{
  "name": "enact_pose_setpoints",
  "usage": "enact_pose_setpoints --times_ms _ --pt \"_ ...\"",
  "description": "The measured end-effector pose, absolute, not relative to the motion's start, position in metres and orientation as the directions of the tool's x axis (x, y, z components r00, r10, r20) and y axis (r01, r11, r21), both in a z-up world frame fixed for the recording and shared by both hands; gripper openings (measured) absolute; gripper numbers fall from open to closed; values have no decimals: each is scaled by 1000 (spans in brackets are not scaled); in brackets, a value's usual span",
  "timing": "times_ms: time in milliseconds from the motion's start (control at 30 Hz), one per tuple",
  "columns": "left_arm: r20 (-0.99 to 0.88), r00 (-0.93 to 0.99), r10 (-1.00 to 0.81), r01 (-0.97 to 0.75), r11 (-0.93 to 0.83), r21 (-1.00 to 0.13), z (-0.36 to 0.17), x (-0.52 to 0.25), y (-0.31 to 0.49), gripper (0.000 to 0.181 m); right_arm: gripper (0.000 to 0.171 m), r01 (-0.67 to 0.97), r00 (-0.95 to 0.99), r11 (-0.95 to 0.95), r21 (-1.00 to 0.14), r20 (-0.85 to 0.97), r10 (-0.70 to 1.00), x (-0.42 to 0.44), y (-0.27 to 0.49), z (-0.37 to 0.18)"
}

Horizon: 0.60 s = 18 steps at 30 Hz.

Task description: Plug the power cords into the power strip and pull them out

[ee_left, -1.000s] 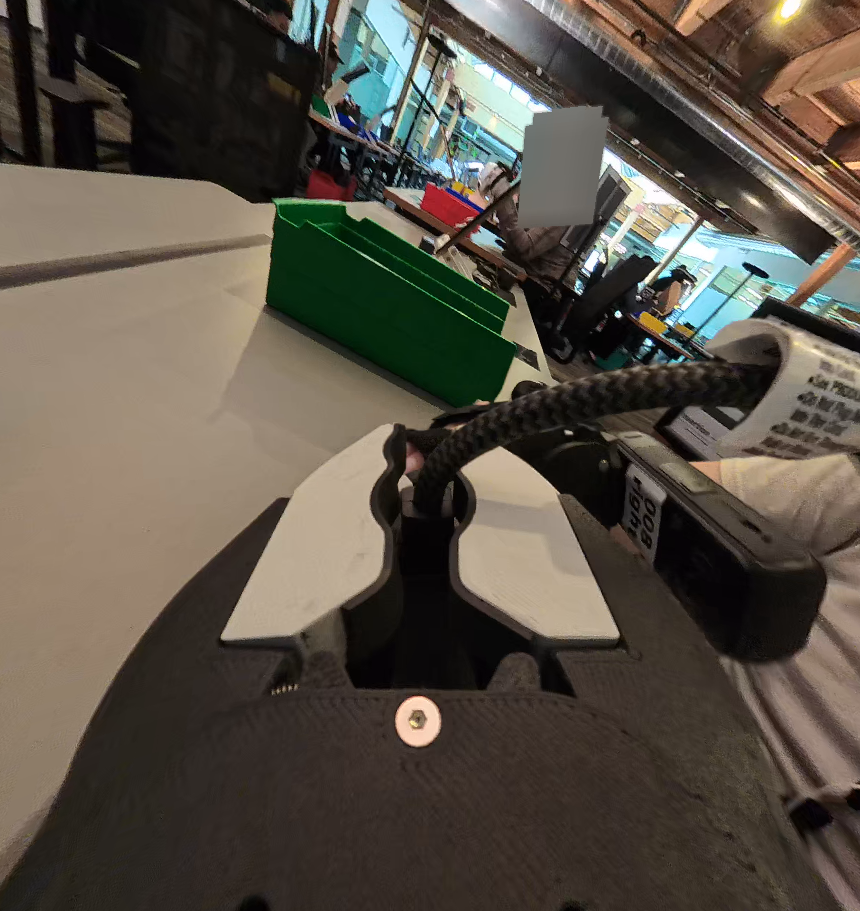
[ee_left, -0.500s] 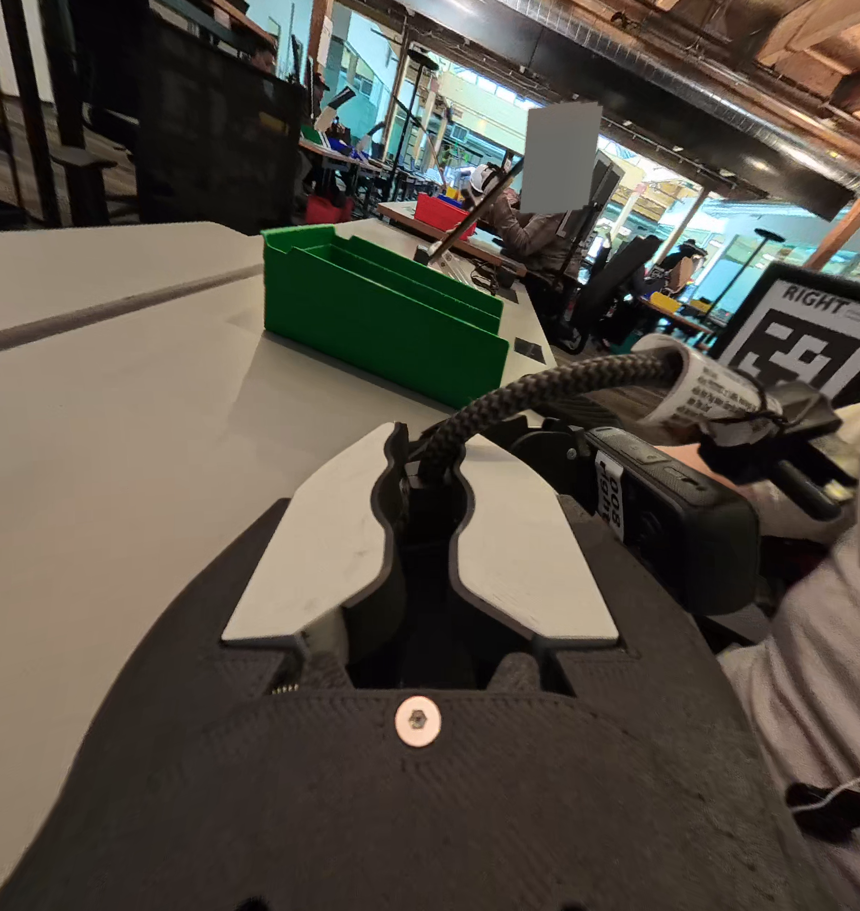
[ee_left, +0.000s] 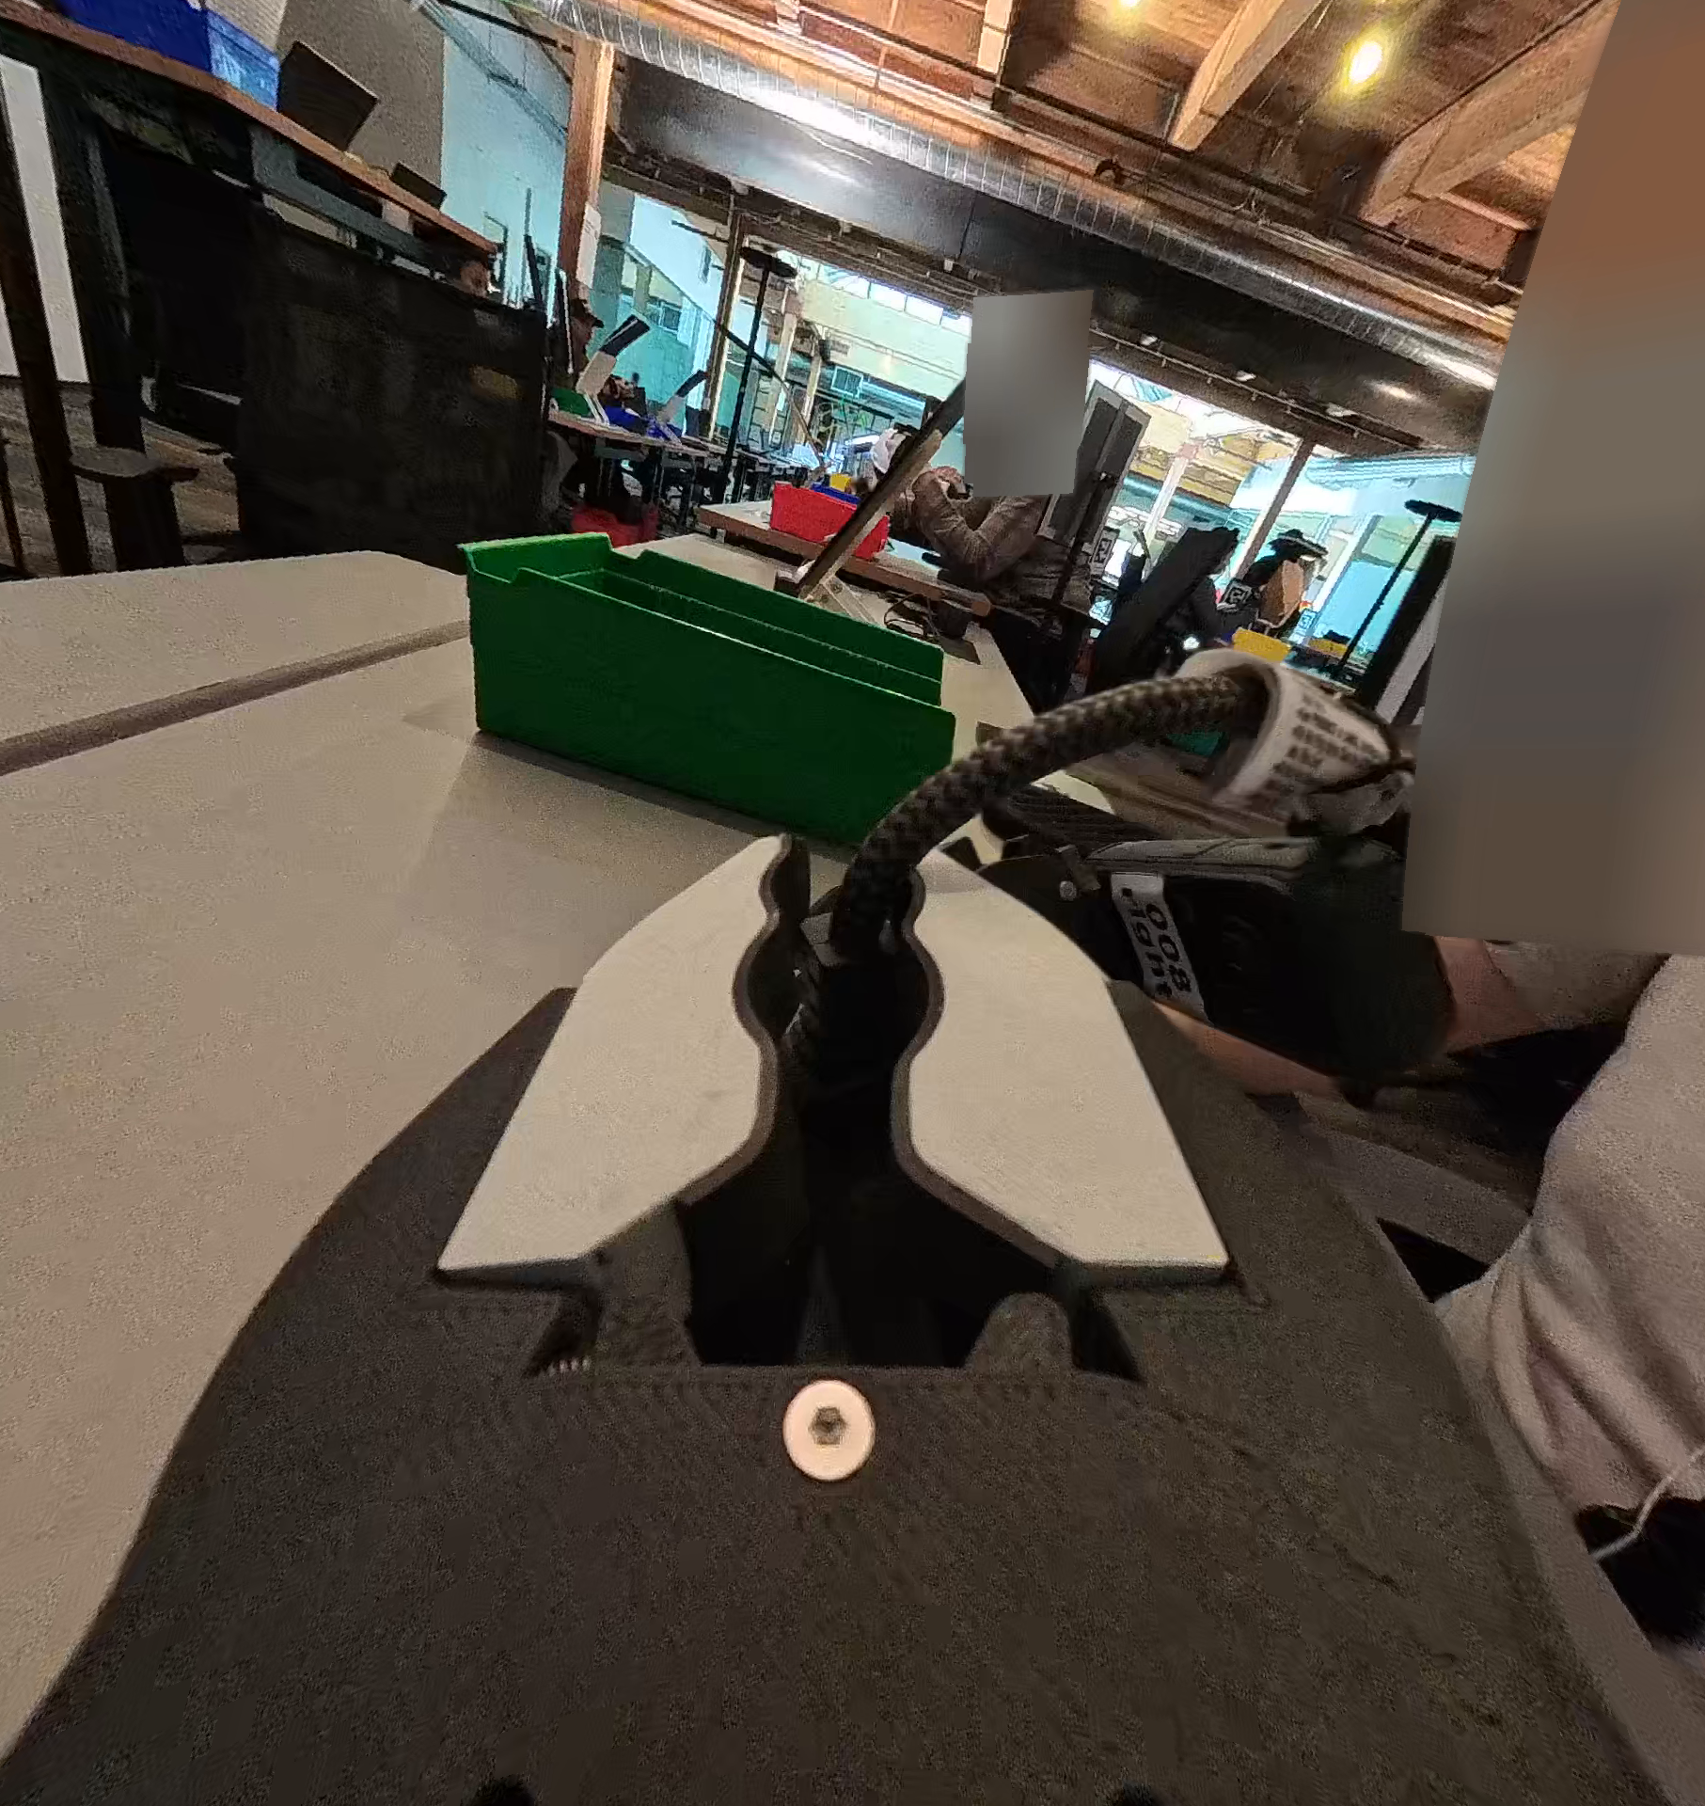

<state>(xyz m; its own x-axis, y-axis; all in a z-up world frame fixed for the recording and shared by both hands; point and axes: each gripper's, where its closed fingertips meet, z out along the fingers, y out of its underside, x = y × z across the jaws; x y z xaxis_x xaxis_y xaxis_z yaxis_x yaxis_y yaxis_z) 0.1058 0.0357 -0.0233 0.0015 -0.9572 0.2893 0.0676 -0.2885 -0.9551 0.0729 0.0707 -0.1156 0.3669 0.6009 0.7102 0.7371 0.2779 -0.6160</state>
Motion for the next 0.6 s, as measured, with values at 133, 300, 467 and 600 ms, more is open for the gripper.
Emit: enact_pose_setpoints --times_ms 133,300,467,600 --pt "379 -43 -924 -1 -379 -925 -24 107 36 15 19 815 253 339 -470 815 522 77 73 -111" --pt "401 14 -916 -55 -401 -914 -25 110 41 16 19 852 170 360 -381 851 497 76 75 -111" --pt "453 -24 -891 -208 -438 -874 -34 116 39 6 22 836 7 454 -308 833 553 67 64 -129" --pt "432 -15 -902 -123 -428 -896 -27 116 50 4 19 860 118 341 -379 800 589 80 76 -124"
